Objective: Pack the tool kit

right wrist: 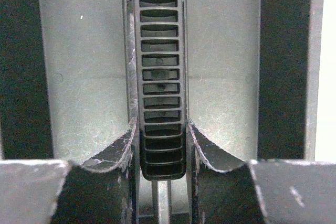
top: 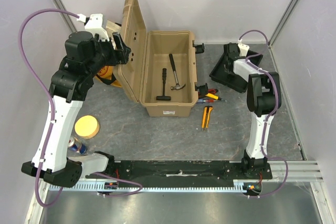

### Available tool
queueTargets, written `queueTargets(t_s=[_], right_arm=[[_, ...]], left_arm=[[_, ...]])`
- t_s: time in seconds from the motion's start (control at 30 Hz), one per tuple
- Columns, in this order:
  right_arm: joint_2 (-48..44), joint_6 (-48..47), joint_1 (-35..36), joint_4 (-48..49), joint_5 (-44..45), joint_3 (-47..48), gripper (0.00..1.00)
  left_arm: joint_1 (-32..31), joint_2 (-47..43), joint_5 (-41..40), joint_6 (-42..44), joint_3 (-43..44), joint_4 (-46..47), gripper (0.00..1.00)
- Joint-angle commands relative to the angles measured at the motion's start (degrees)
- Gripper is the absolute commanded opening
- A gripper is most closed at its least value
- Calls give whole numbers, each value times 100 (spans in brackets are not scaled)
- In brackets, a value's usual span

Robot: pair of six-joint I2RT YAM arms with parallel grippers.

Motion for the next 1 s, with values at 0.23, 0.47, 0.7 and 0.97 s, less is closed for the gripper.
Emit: queueTargets(t_s=[0.23, 0.47, 0.7, 0.97], right_arm=[[-1110, -578, -191, 368, 306, 279, 0], [-2033, -719, -323, 228, -203, 666, 0], [-2736, -350, -16, -132, -1039, 974, 0], [-3151, 151, 1529, -247, -934, 922, 0]], left_arm=[[7, -181, -400, -10, 104, 221, 76], [7, -445, -497, -45, 25, 221, 76], [15, -665, -497, -124, -28, 248, 76], [7, -823, -409, -273, -151, 265, 76]])
